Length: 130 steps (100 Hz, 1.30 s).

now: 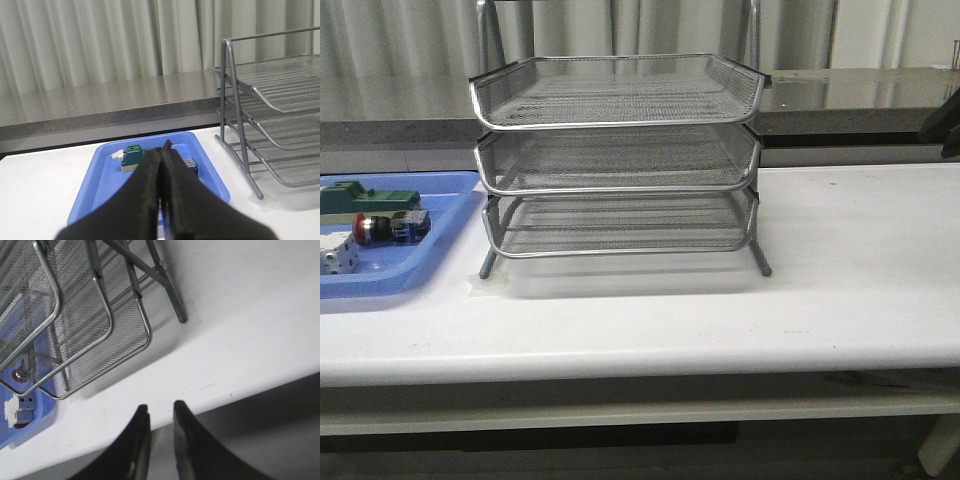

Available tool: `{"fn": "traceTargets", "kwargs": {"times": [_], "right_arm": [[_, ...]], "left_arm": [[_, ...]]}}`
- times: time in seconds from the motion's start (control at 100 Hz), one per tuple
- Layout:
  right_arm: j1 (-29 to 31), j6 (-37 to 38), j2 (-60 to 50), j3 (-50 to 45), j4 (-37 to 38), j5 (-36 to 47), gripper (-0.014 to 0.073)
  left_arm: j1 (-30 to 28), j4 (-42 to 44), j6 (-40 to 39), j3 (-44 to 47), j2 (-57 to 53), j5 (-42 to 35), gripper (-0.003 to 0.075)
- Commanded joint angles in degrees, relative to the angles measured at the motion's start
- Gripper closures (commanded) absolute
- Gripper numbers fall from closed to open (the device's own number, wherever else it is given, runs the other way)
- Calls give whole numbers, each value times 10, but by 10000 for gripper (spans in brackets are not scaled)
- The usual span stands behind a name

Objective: Place button on rack with both arms
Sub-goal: 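Raise the right gripper and move it toward the wire rack, then reach the right gripper to the middle tier's front edge and grip it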

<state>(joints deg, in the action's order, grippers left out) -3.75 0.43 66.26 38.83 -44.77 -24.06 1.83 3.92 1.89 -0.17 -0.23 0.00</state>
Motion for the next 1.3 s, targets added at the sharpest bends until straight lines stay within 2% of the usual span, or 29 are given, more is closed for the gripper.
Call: {"fn": "traceTargets", "kwargs": {"times": [0.0, 0.14, 0.25, 0.4, 0.64, 0.97, 1.29], "right_arm": [[3, -14, -1, 21, -27, 20, 328], [3, -47, 32, 25, -80, 17, 319], [3, -114, 66, 25, -173, 16, 319], [3, -284, 115, 25, -356, -5, 319], [3, -557, 206, 25, -663, -111, 319], [2, -565, 317, 89, -662, -193, 319], [-14, -565, 370, 154, -662, -198, 319]], "left_arm": [[-1, -2, -5, 32, -18, -47, 741], [-1, -2, -5, 32, -18, -47, 741], [-1, -2, -5, 32, -18, -47, 741], [-1, -2, -5, 32, -18, -47, 741], [-1, -2, -5, 32, -18, -47, 741], [-1, -2, -5, 32, -18, -47, 741], [-1, -2, -5, 32, -18, -47, 741]]}}
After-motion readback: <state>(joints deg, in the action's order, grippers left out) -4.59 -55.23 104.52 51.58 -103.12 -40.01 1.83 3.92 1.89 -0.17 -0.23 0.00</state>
